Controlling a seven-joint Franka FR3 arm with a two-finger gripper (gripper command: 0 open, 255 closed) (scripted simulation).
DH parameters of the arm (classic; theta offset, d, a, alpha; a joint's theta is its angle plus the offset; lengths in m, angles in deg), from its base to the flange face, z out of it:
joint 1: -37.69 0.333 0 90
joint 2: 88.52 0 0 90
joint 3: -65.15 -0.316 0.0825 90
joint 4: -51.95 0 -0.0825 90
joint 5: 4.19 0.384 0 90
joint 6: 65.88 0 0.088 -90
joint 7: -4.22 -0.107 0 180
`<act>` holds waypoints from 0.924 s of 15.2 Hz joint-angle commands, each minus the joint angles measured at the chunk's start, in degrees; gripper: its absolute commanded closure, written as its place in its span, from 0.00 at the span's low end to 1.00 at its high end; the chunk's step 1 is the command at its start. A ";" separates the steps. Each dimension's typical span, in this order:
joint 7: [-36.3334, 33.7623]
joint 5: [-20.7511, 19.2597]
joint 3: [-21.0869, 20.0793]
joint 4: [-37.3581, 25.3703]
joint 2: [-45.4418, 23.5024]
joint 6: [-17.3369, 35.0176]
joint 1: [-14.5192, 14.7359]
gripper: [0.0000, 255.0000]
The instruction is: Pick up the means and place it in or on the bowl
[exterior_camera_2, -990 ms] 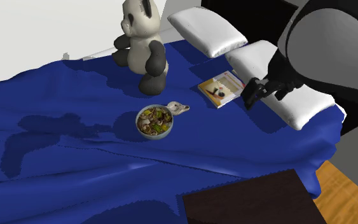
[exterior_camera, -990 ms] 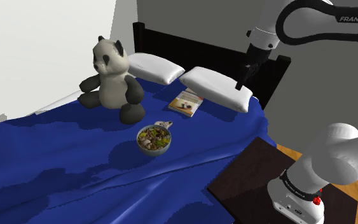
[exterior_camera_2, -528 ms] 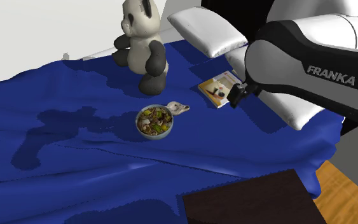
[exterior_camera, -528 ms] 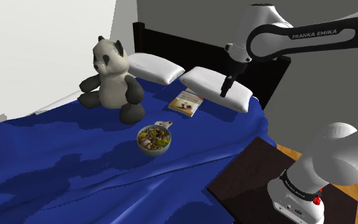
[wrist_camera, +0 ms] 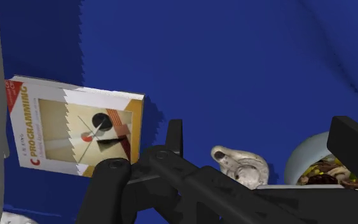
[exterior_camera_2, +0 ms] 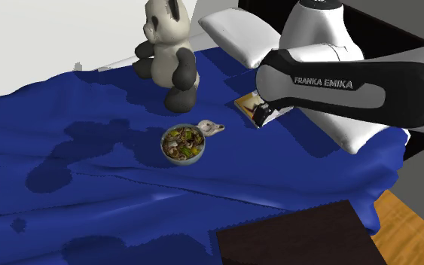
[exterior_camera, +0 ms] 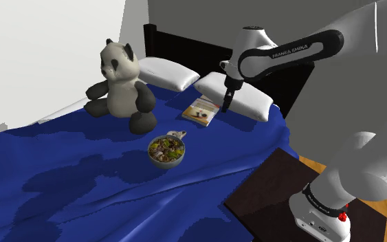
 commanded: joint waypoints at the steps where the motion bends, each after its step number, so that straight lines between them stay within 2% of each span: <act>1: 3.05 0.53 -0.03 -1.56 -4.62 3.17 0.69 0.00; 7: 11.81 2.11 -1.02 -8.04 -17.39 9.49 1.77 0.00; 14: 20.40 2.34 -3.69 -17.92 -31.90 14.17 2.15 0.00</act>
